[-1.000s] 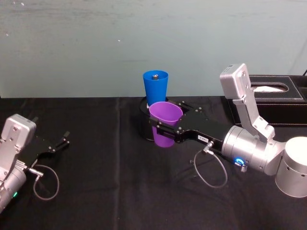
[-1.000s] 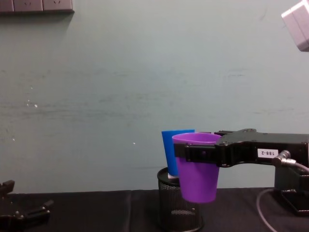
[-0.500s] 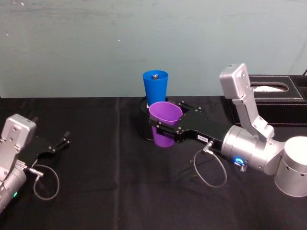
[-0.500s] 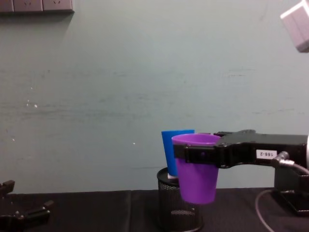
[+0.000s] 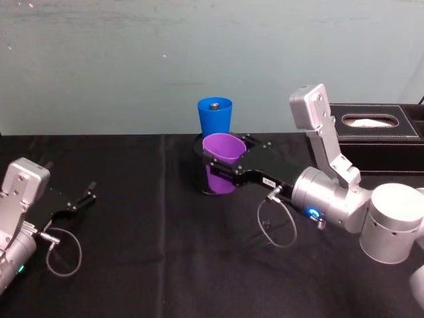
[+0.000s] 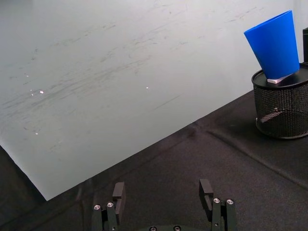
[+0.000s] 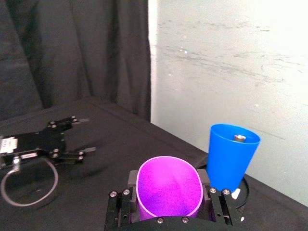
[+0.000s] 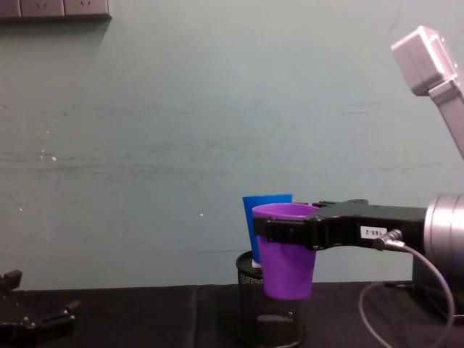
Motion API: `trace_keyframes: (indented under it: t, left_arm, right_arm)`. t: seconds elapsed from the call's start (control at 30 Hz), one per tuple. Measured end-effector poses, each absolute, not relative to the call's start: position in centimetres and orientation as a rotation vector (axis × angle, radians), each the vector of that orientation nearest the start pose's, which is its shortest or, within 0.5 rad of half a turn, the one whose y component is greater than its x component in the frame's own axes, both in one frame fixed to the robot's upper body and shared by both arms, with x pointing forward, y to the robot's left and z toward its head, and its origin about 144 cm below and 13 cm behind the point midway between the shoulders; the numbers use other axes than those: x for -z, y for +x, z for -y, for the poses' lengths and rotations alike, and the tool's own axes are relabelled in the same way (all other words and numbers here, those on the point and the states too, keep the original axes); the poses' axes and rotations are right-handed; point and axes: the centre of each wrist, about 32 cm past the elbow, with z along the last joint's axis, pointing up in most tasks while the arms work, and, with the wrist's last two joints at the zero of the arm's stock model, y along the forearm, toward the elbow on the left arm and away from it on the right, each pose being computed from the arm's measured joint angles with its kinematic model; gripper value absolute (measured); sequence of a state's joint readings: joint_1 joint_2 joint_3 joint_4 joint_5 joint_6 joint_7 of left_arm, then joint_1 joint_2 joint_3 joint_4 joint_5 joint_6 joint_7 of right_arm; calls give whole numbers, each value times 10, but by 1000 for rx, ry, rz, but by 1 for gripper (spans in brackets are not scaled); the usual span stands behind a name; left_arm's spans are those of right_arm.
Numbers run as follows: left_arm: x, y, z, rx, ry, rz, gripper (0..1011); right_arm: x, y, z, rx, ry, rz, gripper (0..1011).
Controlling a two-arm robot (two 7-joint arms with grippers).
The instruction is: Pick up one cup with a gripper and tap it against the other cup.
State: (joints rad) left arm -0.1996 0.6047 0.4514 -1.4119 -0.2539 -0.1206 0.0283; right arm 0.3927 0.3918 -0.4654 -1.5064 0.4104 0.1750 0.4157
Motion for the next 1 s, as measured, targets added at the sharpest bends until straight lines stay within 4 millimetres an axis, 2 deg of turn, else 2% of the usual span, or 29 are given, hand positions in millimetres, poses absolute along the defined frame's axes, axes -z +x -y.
trace_keyframes:
  t: [0.37,0.63,1.0]
  left_arm:
    - [-1140,489,-310,-1248,304,285,1000]
    - [-1140,489,-310,-1248,304,285,1000]
    - [-1140,489,-310,-1248,305,285,1000]
  right_arm:
    - [-1228,562,205,829,-122,53,729]
    - [-1226,592,200,869,-117,29,728]
    - [-1227,610,196,875,-93,8,729]
